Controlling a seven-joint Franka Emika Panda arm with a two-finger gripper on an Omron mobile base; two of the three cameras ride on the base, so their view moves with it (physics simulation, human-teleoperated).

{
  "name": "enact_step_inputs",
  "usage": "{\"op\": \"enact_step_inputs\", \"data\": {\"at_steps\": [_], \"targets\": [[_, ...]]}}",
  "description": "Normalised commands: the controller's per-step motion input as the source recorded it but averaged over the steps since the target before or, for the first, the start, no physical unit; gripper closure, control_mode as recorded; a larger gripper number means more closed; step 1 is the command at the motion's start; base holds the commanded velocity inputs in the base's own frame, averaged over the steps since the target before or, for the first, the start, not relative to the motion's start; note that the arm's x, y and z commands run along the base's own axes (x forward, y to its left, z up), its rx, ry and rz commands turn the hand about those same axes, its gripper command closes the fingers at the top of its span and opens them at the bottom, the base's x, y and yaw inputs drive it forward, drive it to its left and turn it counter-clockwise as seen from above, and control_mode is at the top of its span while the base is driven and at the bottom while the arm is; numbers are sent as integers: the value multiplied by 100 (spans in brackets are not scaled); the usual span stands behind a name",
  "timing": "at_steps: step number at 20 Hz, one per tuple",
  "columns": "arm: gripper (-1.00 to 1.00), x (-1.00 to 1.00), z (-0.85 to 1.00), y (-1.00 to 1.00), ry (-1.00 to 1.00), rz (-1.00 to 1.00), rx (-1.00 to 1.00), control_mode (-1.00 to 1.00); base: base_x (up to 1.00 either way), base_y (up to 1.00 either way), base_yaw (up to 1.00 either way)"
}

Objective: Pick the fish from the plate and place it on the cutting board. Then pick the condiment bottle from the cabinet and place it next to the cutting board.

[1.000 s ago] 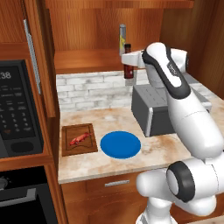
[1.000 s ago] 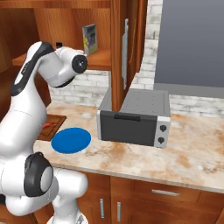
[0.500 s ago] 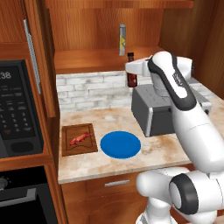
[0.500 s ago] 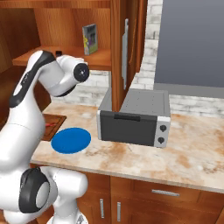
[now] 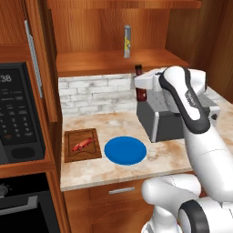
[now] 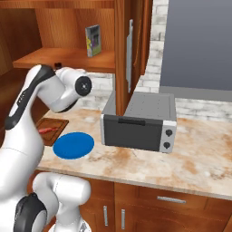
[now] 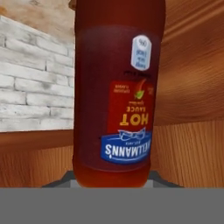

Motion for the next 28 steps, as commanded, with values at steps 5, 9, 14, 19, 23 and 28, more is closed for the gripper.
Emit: {"op": "enact_step_inputs", "data": {"at_steps": [5, 9, 14, 19, 23, 28], "targets": [[100, -48, -8, 0, 4, 0, 1, -100, 0, 0, 0], [100, -50, -13, 1, 3, 0, 1, -100, 0, 0, 0], [100, -46, -20, 6, 3, 0, 3, -100, 0, 0, 0], [100, -39, -36, 14, 1, 1, 6, -100, 0, 0, 0], [100, -12, -20, 1, 3, 2, 5, -100, 0, 0, 0], [100, 0, -22, -6, 4, 3, 1, -100, 0, 0, 0]]}}
